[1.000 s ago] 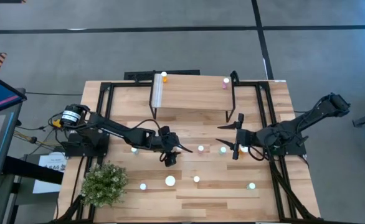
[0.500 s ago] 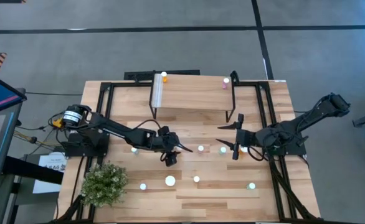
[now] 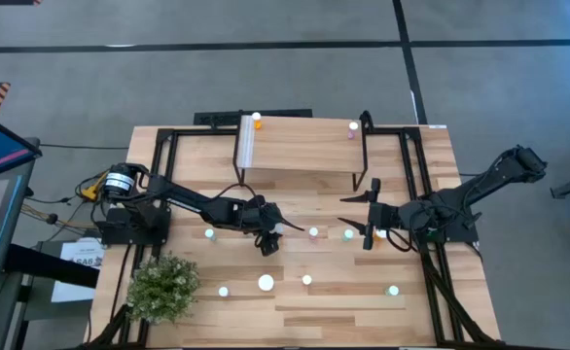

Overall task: Pick and place medicine bottles onto shelf by color
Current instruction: Put the top small orange pill bottle on the shelf

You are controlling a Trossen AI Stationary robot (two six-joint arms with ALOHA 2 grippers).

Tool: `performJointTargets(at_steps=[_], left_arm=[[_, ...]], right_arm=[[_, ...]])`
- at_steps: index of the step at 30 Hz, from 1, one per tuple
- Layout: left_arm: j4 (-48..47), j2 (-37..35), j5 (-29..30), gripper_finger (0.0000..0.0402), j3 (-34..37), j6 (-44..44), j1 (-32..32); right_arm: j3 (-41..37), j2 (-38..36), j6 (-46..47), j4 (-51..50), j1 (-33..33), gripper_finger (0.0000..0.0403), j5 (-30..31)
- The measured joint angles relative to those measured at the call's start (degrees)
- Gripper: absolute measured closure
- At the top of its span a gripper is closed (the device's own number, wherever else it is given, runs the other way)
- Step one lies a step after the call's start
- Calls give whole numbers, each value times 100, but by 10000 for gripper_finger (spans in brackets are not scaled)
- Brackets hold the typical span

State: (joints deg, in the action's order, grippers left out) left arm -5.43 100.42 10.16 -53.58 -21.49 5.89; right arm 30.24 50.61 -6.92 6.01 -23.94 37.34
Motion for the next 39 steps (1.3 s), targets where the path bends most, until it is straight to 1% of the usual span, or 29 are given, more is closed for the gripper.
performJointTargets(at_steps=[11,15,17,20,22,24,28,31,35,39], left_arm=[[-39,-20,-214,255,-18,70,-62],[-674,-292,-237,281,-373,-178,-251],[-917,-487,-112,290,-557,-226,-292],[-1091,-820,236,296,-736,-38,-289],[-1170,-1040,470,296,-862,62,-285],[-1441,-1242,627,292,-993,138,-298],[-2175,-1609,1141,287,-1373,191,-372],[-2880,-1752,1476,286,-1778,108,-593],[-3663,-1718,1532,286,-2417,85,-1088],[-3835,-1694,1457,286,-2746,221,-1661]], right_arm=[[0,0,2,1,0,154,2],[0,0,0,-1,0,154,2],[0,0,0,1,0,154,4],[0,0,0,0,0,154,4],[0,0,2,1,0,154,4],[0,0,30,1,-1,154,4],[0,0,46,12,0,154,7],[0,0,46,7,-2,154,7],[0,0,44,30,9,154,7],[0,0,46,49,9,154,9]])
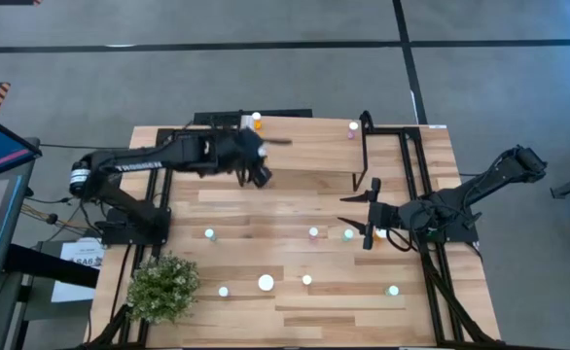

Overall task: Pick and place medicine bottles onto shelf by color
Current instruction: Put the top small orange pill bottle on the shelf

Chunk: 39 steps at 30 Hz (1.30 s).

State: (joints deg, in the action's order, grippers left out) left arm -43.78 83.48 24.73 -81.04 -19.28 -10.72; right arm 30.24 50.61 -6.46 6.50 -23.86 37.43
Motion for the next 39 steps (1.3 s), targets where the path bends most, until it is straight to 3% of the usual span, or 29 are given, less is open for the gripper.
performJointTargets(at_steps=[3,10,18,39], left_arm=[[65,4,-36,286,-39,15,-418],[-25,267,-786,285,-28,98,-1173],[99,744,-803,285,-32,278,-1441],[551,1001,-677,285,-32,579,-1799]], right_arm=[[0,0,-1,-7,0,154,0],[0,0,-2,-4,0,154,0],[0,0,-1,-2,0,154,2],[0,0,-4,-12,0,154,2]])
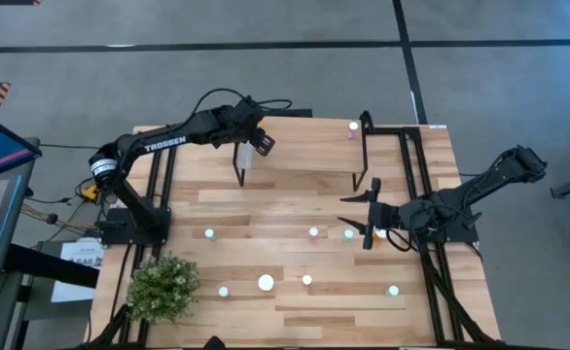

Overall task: Pick and place medicine bottles onto shelf by color
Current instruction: Put the top small orange pill bottle on the shelf, then put the top small blue pill bottle on the shelf

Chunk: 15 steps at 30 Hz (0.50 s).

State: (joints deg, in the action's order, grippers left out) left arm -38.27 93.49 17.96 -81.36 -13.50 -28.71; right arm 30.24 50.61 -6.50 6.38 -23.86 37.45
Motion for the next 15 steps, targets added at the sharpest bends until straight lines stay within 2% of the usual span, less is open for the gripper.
performJointTargets(at_steps=[6,15], left_arm=[[-58,-2,-20,269,0,-13,0],[-54,-34,47,211,0,66,11]], right_arm=[[0,0,2,4,37,154,-1],[0,0,2,2,37,154,-1]])
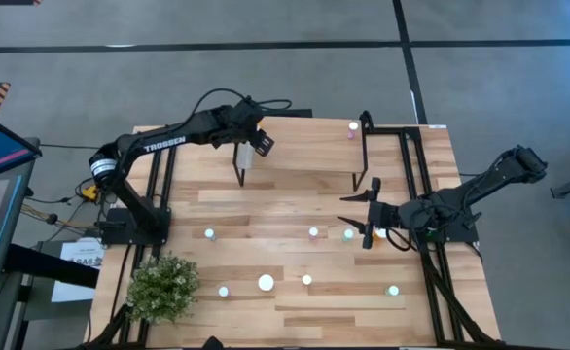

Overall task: Pick and place medicine bottles onto shelf by color
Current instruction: Put the top small blue pill bottle on the shelf

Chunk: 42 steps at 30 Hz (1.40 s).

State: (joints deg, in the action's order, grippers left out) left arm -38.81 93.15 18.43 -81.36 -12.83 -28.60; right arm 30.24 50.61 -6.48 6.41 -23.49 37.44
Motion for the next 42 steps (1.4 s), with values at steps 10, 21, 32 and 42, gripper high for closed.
performJointTargets(at_steps=[10,21,32,42], left_arm=[[-28,-719,-19,169,0,121,96],[-122,-1790,424,180,0,162,1712],[-16,-1809,2406,193,98,-36,4349],[481,-1815,3138,194,1200,-1061,5605]], right_arm=[[0,0,2,-1,0,154,-1],[0,0,1,-24,0,154,-2],[0,0,1,-41,0,154,-3],[0,0,2,-45,-2,154,-3]])
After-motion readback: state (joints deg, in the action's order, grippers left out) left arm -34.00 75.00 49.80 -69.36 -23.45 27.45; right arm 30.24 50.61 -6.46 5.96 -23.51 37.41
